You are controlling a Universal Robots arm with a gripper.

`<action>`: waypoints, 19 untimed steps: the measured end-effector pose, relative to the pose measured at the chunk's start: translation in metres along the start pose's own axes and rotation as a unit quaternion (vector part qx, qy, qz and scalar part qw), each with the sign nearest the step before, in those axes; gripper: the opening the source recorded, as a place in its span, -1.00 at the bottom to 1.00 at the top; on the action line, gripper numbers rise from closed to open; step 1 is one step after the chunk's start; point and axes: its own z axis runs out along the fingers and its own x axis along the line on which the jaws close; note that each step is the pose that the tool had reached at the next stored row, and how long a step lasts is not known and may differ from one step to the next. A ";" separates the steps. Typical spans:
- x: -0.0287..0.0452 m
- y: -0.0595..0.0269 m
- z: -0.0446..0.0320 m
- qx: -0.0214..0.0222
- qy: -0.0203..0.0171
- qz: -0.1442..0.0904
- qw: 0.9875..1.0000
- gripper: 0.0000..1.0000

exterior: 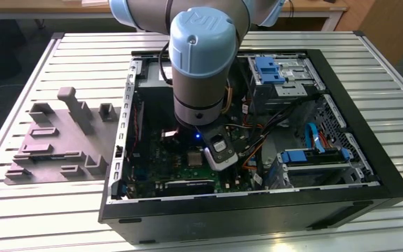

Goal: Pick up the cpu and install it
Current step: 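Place the cpu into insertion slot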

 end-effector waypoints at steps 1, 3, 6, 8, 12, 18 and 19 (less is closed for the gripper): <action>0.0000 0.0000 -0.0002 0.000 0.000 0.000 1.000 0.10; 0.0001 0.0001 -0.0026 0.000 0.000 0.000 1.000 0.10; 0.0002 0.0004 -0.0089 0.000 0.000 0.000 1.000 0.10; 0.0003 0.0006 -0.0140 -0.001 0.000 0.000 1.000 0.10; 0.0005 0.0009 -0.0217 -0.001 0.000 0.000 1.000 -0.06; 0.0005 0.0011 -0.0240 -0.001 0.000 0.000 1.000 -0.53; 0.0005 0.0011 -0.0240 -0.001 0.000 0.000 1.000 -0.65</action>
